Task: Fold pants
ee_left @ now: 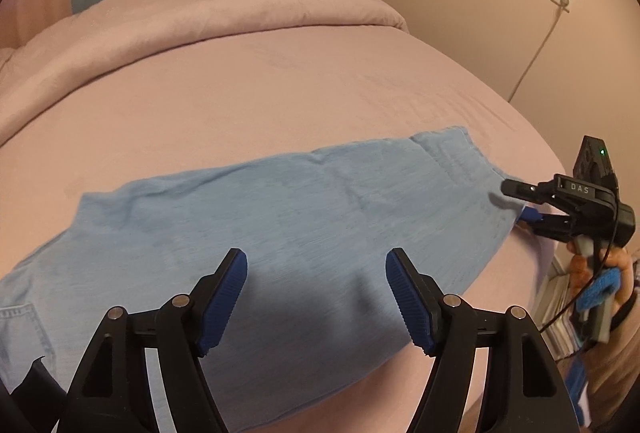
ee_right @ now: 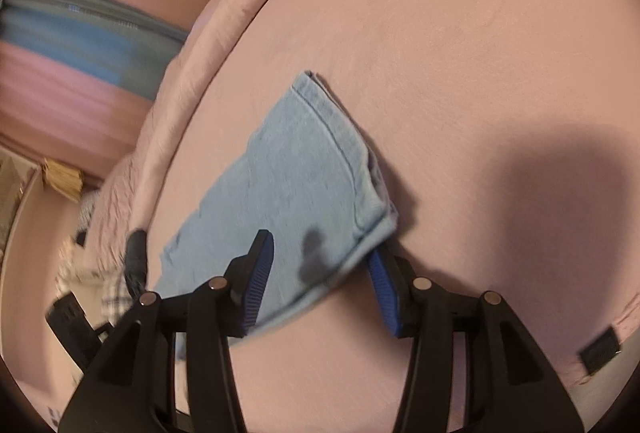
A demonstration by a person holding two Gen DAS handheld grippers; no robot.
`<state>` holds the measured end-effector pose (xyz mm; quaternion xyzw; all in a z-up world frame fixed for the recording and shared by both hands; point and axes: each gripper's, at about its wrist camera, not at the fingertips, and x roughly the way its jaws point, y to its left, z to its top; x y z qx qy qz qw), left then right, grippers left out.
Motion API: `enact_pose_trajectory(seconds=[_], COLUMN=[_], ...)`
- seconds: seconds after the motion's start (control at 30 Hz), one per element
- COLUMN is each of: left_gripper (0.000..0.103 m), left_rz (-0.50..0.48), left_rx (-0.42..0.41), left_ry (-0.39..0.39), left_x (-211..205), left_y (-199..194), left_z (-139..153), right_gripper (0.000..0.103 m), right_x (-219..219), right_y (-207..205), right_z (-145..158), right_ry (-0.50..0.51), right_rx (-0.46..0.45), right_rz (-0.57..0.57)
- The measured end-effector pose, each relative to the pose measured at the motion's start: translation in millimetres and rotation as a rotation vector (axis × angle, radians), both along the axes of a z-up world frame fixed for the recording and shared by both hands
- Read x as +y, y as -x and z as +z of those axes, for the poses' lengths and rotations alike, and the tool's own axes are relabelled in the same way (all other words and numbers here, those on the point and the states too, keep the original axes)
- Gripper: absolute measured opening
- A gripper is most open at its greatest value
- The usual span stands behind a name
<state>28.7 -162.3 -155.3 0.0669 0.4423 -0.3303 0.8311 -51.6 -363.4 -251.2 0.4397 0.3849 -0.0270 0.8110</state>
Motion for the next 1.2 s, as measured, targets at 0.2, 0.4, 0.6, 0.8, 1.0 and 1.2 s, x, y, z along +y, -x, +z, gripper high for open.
enact_pose_trajectory(seconds=[0.2,0.4,0.6,0.8,1.0,1.2], left_gripper=[0.072,0.072,0.072,0.072,0.072,0.072], left_rz=[0.023,0.037,0.025,0.052,-0.041,-0.018], left_rx=[0.077,0.155,0.157,0.255,0.299,0.362], left_ry=[-0.009,-0.009,-0.006,0.139,0.268,0.178], left_x=[-10,-7,-5,13,-12,-44], left_y=[-12,-22,-22,-27,-30,-44], left_z=[-20,-48,-49,-37,-23,-54], right_gripper=[0.013,0.010,0.010,0.010,0.010,0.010], right_x=[2,11,32,43,49,44], right_y=[2,8,-5,-6,-12,-10], right_z=[-1,21,53,72,80,80], right_ry=[0.013,0.100,0.224,0.286,0.315,0.309], right_rx=[-0.014,-0.036,-0.054,-0.092,-0.116,-0.113], right_rz=[-0.055,-0.028,0.023,0.062,0.108,0.118])
